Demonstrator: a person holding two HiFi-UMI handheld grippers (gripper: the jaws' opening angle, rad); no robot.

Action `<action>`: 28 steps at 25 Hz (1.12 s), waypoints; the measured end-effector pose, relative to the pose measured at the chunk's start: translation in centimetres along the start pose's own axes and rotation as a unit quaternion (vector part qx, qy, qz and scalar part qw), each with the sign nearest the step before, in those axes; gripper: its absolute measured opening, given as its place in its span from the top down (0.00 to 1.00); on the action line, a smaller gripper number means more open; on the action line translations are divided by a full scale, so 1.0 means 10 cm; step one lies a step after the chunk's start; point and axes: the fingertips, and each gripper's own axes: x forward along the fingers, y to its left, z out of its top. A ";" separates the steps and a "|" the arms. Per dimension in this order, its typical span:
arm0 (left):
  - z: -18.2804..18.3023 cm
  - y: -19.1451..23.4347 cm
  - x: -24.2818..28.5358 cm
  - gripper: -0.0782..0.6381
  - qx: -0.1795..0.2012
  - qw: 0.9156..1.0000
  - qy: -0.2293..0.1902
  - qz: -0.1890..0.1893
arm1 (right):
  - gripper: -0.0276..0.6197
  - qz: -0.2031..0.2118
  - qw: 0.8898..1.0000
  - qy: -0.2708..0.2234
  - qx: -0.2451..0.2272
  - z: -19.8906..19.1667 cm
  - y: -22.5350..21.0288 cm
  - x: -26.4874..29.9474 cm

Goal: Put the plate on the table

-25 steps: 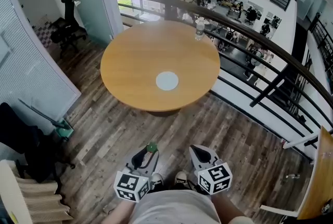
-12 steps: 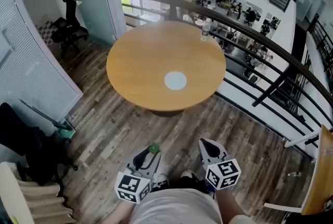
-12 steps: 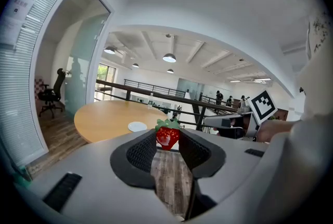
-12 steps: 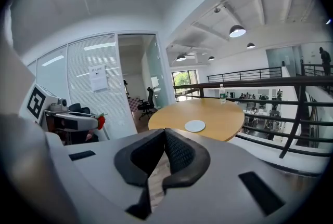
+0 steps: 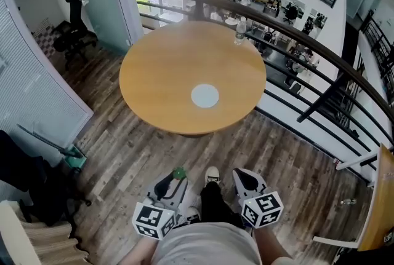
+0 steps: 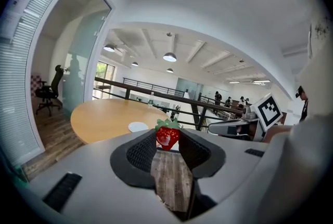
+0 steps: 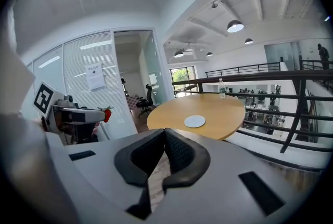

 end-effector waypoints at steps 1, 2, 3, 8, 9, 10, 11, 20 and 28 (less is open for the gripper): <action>0.02 0.05 0.06 0.68 -0.002 1.000 0.001 0.002 | 0.92 0.001 1.000 0.002 0.001 0.02 -0.04 0.07; 0.04 0.10 0.13 0.68 -0.004 1.000 0.001 0.004 | 0.92 0.002 1.000 0.003 0.002 0.03 -0.09 0.14; 0.06 0.15 0.21 0.68 -0.005 1.000 0.002 0.005 | 0.92 0.005 1.000 0.005 0.002 0.06 -0.15 0.22; 0.23 0.40 0.69 0.68 -0.005 1.000 0.003 0.014 | 0.92 0.019 1.000 0.010 -0.001 0.25 -0.47 0.69; 0.28 0.46 0.79 0.68 -0.007 1.000 0.003 0.017 | 0.92 0.022 1.000 0.011 -0.003 0.31 -0.53 0.78; 0.33 0.51 0.89 0.68 -0.009 1.000 0.003 0.020 | 0.92 0.026 1.000 0.013 -0.007 0.37 -0.59 0.87; 0.39 0.55 0.99 0.68 -0.011 1.000 0.003 0.022 | 0.92 0.029 0.999 0.014 -0.011 0.43 -0.66 0.96; 0.84 0.75 1.94 0.68 -0.002 0.999 0.002 0.040 | 0.92 0.059 0.997 0.024 -0.034 0.94 -1.38 1.63; 0.98 0.83 2.41 0.68 -0.003 0.998 0.002 0.063 | 0.92 0.076 0.996 0.028 -0.033 1.06 -1.80 1.89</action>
